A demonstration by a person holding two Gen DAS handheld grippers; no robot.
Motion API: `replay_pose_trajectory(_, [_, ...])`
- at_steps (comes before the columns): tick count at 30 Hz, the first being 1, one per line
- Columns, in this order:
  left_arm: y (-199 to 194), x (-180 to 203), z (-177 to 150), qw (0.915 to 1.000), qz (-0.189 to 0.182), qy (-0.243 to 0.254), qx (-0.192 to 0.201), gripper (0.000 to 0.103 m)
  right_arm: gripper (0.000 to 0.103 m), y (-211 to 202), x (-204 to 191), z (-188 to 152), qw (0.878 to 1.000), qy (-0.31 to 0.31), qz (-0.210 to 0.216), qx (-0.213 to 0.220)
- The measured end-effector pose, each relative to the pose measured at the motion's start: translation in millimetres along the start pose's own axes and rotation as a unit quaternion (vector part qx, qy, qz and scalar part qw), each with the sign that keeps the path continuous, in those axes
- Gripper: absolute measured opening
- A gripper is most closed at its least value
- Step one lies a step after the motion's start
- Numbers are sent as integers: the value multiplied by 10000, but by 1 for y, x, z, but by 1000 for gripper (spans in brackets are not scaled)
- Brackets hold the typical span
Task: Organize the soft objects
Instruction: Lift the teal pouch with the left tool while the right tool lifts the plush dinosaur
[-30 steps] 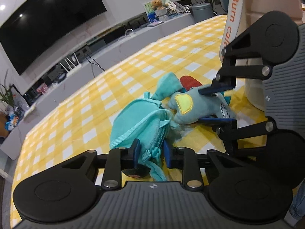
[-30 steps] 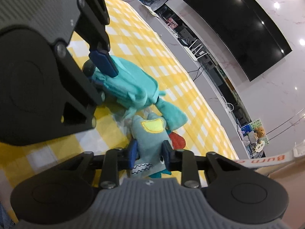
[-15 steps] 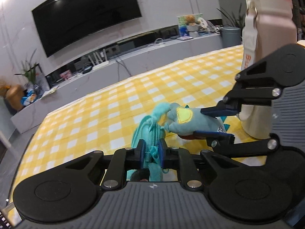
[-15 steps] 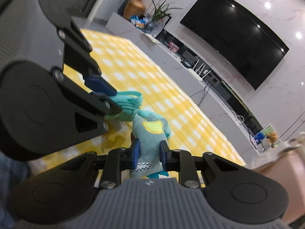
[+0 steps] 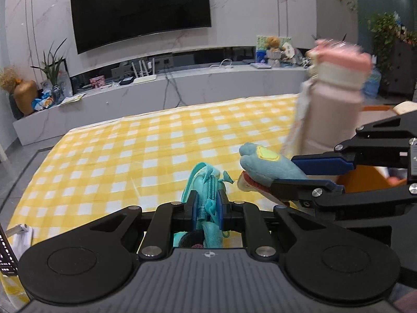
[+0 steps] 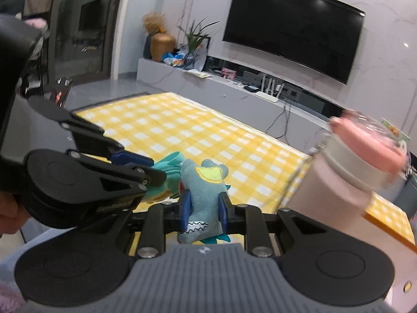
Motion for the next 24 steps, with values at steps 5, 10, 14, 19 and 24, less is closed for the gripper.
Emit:
replay_pose_trajectory(5, [-20, 17, 5, 9997, -223, -29, 130, 16, 21, -39, 13, -8, 9990, 428, 18, 143])
replay_pose_trajectory(10, [-34, 34, 9, 9987, -459, 44, 201, 16, 21, -72, 29, -14, 9945, 936, 235, 399])
replay_pose_trajectory(14, [-44, 47, 12, 9970, -703, 55, 310, 16, 21, -94, 37, -23, 9930, 1040, 95, 551])
replay_pose_trajectory(19, [-58, 66, 24, 9926, -1091, 131, 521, 15, 21, -127, 59, -29, 9871, 1336, -118, 877])
replay_pose_trajectory(24, [-68, 83, 42, 9856, -1486, 199, 777, 0, 21, -161, 84, -30, 9777, 1636, -438, 1245])
Point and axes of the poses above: each gripper's, at about its wrist camera, not at the fingertips, and y roughly the way its jaws point, x to its right, z to its top, the point moved 6 cm from there along y, roughly the way its jaws point, and after that the axes turned 9 degrees about y, right-handed, at the moved point
